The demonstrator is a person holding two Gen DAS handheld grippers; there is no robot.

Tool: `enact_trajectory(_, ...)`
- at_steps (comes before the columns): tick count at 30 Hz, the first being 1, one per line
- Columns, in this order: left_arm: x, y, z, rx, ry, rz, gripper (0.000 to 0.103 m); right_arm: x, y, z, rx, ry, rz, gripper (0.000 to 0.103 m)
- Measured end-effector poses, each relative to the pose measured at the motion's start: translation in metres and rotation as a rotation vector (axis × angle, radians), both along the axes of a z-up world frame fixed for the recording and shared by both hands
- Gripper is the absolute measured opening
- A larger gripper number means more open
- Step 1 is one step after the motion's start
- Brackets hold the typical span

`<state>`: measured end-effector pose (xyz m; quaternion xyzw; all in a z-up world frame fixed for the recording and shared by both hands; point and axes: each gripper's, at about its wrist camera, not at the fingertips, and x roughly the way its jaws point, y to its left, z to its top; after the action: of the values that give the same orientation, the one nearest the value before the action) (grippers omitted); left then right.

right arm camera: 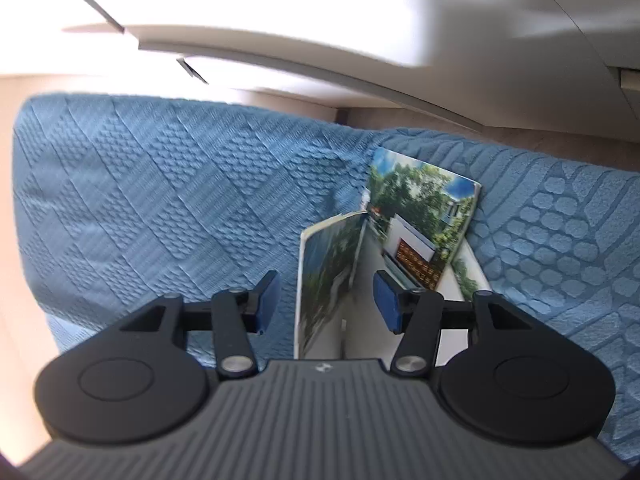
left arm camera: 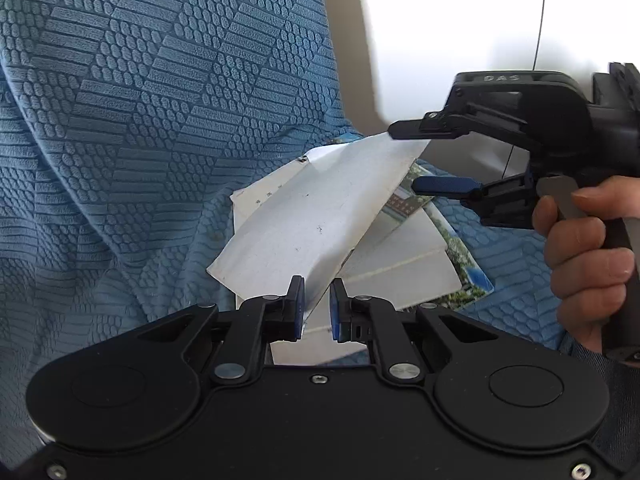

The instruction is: Organize objects

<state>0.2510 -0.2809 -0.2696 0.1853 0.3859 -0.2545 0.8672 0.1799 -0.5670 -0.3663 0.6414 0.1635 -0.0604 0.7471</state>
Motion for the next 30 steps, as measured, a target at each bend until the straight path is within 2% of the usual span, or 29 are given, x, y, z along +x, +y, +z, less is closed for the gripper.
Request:
enact_trajectory(1,-0.003,0.002,0.0,0.0,0.002,-0.002,0.012,0.002,0.002,0.0,-0.005,0.014,0.018,0.051)
enact_trajectory(5,-0.015,0.012,0.0,0.014,0.003,0.006,0.012,0.012,0.013,0.004,-0.059,0.044,0.103,0.015)
enact_trajectory(6,-0.018,0.014,-0.001,0.016,0.006,0.008,0.013,0.014,0.016,0.006,-0.079,0.046,0.124,0.011)
enact_trajectory(10,-0.03,0.022,-0.004,0.019,0.008,-0.001,0.014,0.011,0.023,0.013,-0.08,0.016,0.169,0.008)
enact_trajectory(13,-0.036,0.026,-0.006,0.019,0.01,0.001,0.019,0.006,0.027,0.021,-0.08,-0.006,0.19,0.006)
enact_trajectory(14,-0.038,0.028,-0.007,0.015,0.014,-0.006,0.023,0.003,0.03,0.024,-0.082,-0.013,0.195,0.006)
enact_trajectory(15,-0.04,0.028,-0.006,0.007,0.02,-0.017,0.039,0.002,0.032,0.027,-0.088,-0.019,0.201,0.006)
enact_trajectory(17,-0.043,0.029,-0.003,-0.021,0.006,-0.028,0.055,-0.002,0.038,0.036,-0.123,-0.013,0.212,0.006)
enact_trajectory(18,-0.045,0.029,-0.001,-0.031,-0.007,-0.034,0.056,-0.003,0.041,0.041,-0.144,-0.014,0.221,0.006)
enact_trajectory(21,-0.049,0.023,0.003,-0.024,-0.046,-0.072,0.056,-0.005,0.05,0.049,-0.162,-0.03,0.248,0.006)
enact_trajectory(25,-0.048,0.01,0.0,0.029,-0.106,-0.079,0.055,-0.005,0.057,0.059,-0.181,-0.043,0.27,0.006)
enact_trajectory(28,-0.04,0.006,-0.002,0.059,-0.152,-0.048,0.047,-0.005,0.062,0.066,-0.191,-0.053,0.277,0.006)
enact_trajectory(30,-0.031,0.007,-0.002,0.05,-0.138,-0.017,0.033,-0.005,0.064,0.068,-0.189,-0.063,0.279,0.007)
